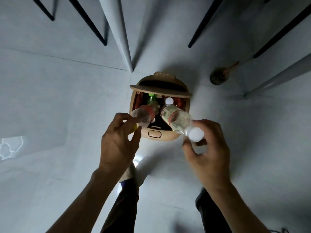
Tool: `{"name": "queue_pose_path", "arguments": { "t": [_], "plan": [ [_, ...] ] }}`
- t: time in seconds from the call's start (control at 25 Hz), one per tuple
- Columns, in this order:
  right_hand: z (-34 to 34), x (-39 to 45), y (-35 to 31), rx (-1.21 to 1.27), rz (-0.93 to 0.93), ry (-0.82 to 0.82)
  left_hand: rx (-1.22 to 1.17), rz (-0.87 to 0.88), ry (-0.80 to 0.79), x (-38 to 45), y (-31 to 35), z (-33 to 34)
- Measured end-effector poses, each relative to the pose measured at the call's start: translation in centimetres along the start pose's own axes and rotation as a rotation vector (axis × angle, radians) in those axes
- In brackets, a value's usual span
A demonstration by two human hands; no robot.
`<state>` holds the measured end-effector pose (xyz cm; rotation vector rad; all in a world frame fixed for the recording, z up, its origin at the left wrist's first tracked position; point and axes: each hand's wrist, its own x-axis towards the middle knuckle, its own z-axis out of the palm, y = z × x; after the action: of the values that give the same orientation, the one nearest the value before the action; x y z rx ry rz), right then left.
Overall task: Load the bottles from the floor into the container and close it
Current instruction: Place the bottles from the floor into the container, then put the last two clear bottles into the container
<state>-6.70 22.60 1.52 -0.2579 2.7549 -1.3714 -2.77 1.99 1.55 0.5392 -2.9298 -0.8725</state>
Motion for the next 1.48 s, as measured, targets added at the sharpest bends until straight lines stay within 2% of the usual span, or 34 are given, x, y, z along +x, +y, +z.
{"name": "queue_pose_path", "arguments": {
  "t": [0.24, 0.32, 0.48, 0.6, 0.72, 0.8, 0.84, 0.92, 1.0, 1.04, 1.16, 1.24, 1.36, 1.48],
  "plan": [
    [10.1, 3.5, 6.2, -0.276, 0.032, -0.275, 0.125, 0.068, -0.135, 4.6, -5.0, 6.6],
    [12.0, 4.7, 8.1, -0.341, 0.107, -0.307, 0.127, 0.049, -0.168, 6.1, -6.0, 8.9],
    [14.4, 6.0, 10.8, -0.407, 0.137, -0.400, 0.095, 0.027, -0.288, 7.1, -7.9, 12.5],
    [15.0, 6.4, 11.4, -0.456, 0.114, -0.394, 0.090, 0.153, -0.253, 7.4, -8.4, 13.3],
    [14.4, 5.4, 11.0, -0.419, 0.162, -0.401, 0.161, 0.151, -0.437, 6.6, -8.6, 13.5],
    [12.5, 3.9, 9.5, -0.307, 0.160, -0.294, 0.185, 0.093, -0.531, 5.5, -8.4, 13.2],
    [11.1, 3.4, 8.3, -0.244, 0.119, -0.191, 0.151, 0.049, -0.480, 4.9, -8.1, 12.8],
    [8.5, 4.1, 5.4, -0.209, -0.007, -0.012, 0.043, -0.097, -0.238, 4.0, -7.2, 10.7],
    [7.2, 6.4, 3.4, -0.365, -0.099, -0.007, -0.053, -0.255, -0.047, 3.0, -6.7, 8.5],
    [7.3, 7.7, 2.8, -0.456, -0.109, -0.063, -0.084, -0.317, -0.022, 2.3, -6.8, 7.5],
    [8.4, 8.6, 2.7, -0.607, -0.087, -0.276, -0.074, -0.440, -0.090, 0.5, -7.9, 5.8],
    [8.7, 6.6, 3.8, -0.671, -0.098, -0.326, -0.073, -0.485, -0.121, -0.2, -8.3, 5.7],
    [10.1, 2.3, 6.2, -0.751, -0.076, -0.459, -0.059, -0.466, -0.187, -1.7, -8.8, 6.1],
    [12.6, -0.4, 7.9, -0.784, 0.021, -0.584, -0.052, -0.460, -0.210, -3.3, -9.5, 6.6]
  ]
}}
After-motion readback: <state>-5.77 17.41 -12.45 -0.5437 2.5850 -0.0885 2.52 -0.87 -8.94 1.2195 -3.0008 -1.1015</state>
